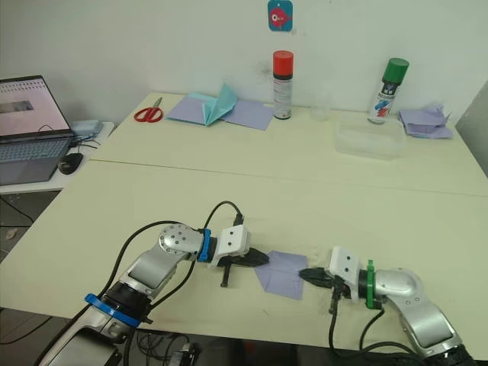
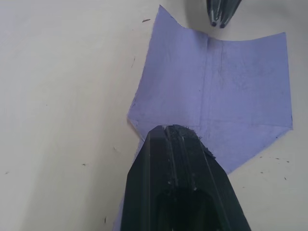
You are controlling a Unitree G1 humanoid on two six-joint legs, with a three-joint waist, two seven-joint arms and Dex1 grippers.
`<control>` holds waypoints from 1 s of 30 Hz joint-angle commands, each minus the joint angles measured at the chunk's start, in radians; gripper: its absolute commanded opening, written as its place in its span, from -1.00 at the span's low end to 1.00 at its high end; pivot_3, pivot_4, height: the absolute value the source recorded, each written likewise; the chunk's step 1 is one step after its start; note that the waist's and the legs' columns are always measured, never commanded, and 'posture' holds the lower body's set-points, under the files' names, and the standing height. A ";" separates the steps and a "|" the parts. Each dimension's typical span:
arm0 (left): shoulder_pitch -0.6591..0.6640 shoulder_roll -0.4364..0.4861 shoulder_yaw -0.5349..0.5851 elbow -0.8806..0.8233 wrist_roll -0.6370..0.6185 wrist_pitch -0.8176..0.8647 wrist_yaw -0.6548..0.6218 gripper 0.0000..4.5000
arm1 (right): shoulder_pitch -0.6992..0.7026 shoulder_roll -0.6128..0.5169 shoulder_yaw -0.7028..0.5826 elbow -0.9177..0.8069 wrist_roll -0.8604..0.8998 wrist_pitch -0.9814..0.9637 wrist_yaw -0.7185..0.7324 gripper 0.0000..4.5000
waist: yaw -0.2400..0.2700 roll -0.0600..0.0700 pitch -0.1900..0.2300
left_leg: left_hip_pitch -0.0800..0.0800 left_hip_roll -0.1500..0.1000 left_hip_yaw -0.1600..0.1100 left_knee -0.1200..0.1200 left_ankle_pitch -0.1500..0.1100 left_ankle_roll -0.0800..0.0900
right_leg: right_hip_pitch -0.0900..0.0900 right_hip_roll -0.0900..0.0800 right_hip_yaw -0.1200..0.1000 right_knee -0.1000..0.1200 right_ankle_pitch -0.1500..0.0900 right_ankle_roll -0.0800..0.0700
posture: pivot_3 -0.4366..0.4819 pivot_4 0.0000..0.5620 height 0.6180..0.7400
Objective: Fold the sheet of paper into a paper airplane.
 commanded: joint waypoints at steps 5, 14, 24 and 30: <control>0.008 0.008 -0.028 0.074 0.054 0.019 -0.001 -1.00 | -0.100 0.056 0.083 0.048 -0.132 0.038 -0.096 -0.99 | 0.001 0.000 0.000 | 0.000 0.000 0.000 0.000 0.000 0.000 | 0.000 0.000 0.000 0.000 0.000 0.000 | -0.05 -0.47 1.00; -0.008 -0.052 0.003 -0.087 -0.056 0.077 -0.021 -1.00 | -0.089 0.007 0.149 0.066 -0.191 0.091 -0.066 -0.99 | 0.002 0.000 0.001 | -0.002 0.000 0.000 0.000 0.000 0.000 | -0.001 0.000 0.000 -0.001 0.000 0.000 | -0.05 -0.47 1.00; 0.000 -0.022 -0.063 -0.023 0.062 -0.006 -0.037 -1.00 | -0.108 0.014 0.151 0.126 -0.201 0.056 -0.078 -0.99 | 0.000 -0.001 0.002 | -0.002 -0.001 0.000 -0.003 -0.001 -0.001 | -0.002 0.000 0.000 -0.003 0.000 0.000 | -0.05 -0.47 1.00; 0.016 0.032 -0.044 0.048 0.075 -0.026 -0.044 -1.00 | -0.118 0.022 0.156 0.139 -0.201 0.055 -0.084 -0.99 | 0.000 -0.001 0.001 | 0.000 0.000 0.000 -0.003 -0.001 -0.001 | -0.001 0.000 0.000 -0.003 0.000 0.000 | -0.05 -0.47 1.00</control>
